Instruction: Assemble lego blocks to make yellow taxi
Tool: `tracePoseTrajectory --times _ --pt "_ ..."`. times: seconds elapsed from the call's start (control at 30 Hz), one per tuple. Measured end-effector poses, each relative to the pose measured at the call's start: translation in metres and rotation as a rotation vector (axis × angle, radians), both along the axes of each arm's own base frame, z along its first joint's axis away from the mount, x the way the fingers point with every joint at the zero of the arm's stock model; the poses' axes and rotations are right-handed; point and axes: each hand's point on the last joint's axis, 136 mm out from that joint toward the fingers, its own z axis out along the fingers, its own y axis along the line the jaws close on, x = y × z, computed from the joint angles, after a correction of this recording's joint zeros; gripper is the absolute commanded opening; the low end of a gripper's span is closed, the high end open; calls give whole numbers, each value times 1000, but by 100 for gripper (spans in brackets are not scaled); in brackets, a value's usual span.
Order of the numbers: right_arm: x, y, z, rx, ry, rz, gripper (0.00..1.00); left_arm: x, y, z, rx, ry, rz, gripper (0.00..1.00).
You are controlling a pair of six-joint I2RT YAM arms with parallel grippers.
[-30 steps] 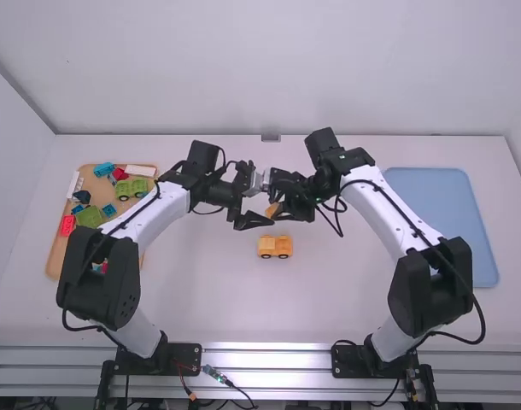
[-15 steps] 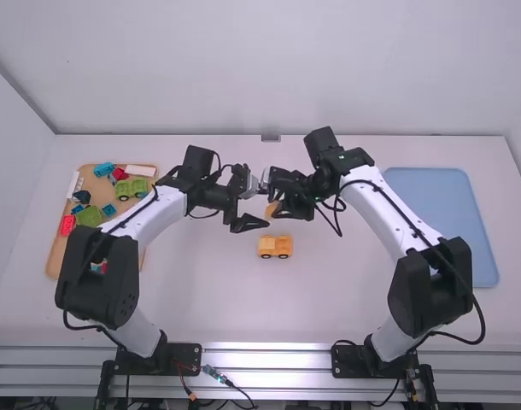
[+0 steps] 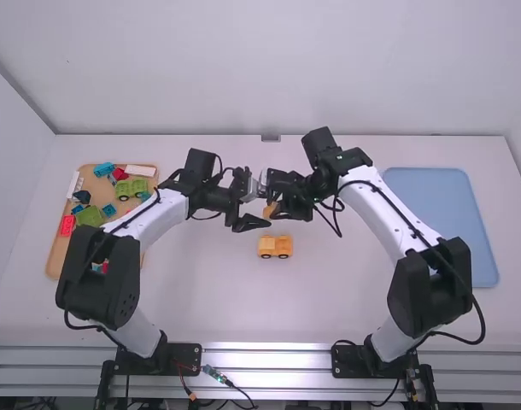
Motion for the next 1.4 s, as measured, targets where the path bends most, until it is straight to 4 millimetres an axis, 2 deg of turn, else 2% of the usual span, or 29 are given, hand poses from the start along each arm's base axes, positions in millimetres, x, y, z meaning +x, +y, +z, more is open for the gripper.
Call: tracePoseTrajectory --times 0.33,0.43,0.5,0.67,0.9,1.17,1.27,1.4 --pt "-1 2 2 18 -1 13 2 -7 1 -11 -10 7 -9 70" --pt "-2 2 3 31 1 22 3 -7 0 -8 -26 -4 -19 69" --pt "-3 0 4 36 6 24 2 -8 -1 -6 -35 -10 -25 64" --pt "-6 0 4 39 4 44 2 -9 -1 -3 -48 -9 -33 62" --pt "-6 0 4 42 -2 53 2 -9 0 -2 -56 -3 -35 46" --pt "-5 0 5 43 -11 56 2 -11 0 -1 -76 -13 -48 33" --pt "-4 -1 4 39 -12 55 2 -12 -1 -2 -79 -13 -46 22" --pt "-4 -1 4 39 -14 55 2 -12 -1 -3 -86 -17 -47 22"
